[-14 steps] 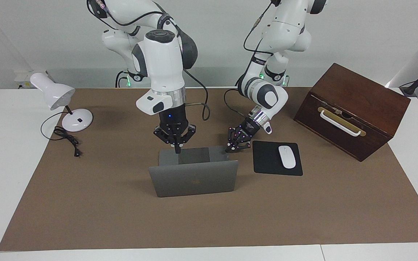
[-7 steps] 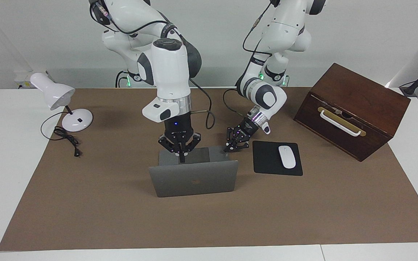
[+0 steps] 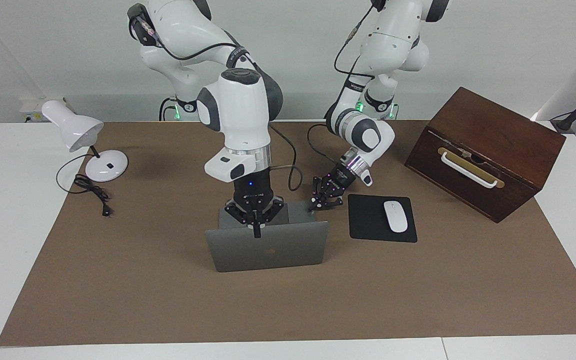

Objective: Close laptop with both arms
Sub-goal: 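Push the laptop screen down toward the keyboard with the right gripper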

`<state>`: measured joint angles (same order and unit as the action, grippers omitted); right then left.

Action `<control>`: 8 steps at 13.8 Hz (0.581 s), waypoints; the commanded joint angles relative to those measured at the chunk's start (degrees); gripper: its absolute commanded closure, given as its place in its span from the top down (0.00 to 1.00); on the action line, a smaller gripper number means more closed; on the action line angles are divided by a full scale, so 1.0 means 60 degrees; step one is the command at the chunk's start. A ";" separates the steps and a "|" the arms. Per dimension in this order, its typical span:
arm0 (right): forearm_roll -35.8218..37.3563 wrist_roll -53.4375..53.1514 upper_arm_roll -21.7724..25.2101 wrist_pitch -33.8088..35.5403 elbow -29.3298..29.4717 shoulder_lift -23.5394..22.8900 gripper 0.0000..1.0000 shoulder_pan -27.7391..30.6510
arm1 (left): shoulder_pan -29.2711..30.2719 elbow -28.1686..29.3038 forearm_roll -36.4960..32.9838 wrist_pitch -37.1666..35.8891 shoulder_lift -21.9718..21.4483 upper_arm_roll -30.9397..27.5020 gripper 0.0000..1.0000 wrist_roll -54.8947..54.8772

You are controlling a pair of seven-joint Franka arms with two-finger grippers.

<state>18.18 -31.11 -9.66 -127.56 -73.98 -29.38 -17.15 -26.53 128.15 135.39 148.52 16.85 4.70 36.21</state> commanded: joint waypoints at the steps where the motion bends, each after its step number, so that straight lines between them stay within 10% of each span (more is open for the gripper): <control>1: 0.0310 -0.0191 -0.0002 -0.0141 0.0523 -0.0406 0.00 -0.0043 | -0.0120 -0.0148 0.0286 -0.0042 0.0209 -0.0110 0.00 -0.0279; 8: 0.0325 -0.0206 -0.0016 -0.0141 0.0744 -0.0743 0.00 -0.0057 | -0.0222 -0.0162 0.0286 0.0032 0.0327 -0.0125 0.00 -0.0425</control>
<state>18.41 -31.11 -9.66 -128.13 -71.26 -32.14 -17.16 -26.57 128.15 135.44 148.53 16.88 4.70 35.38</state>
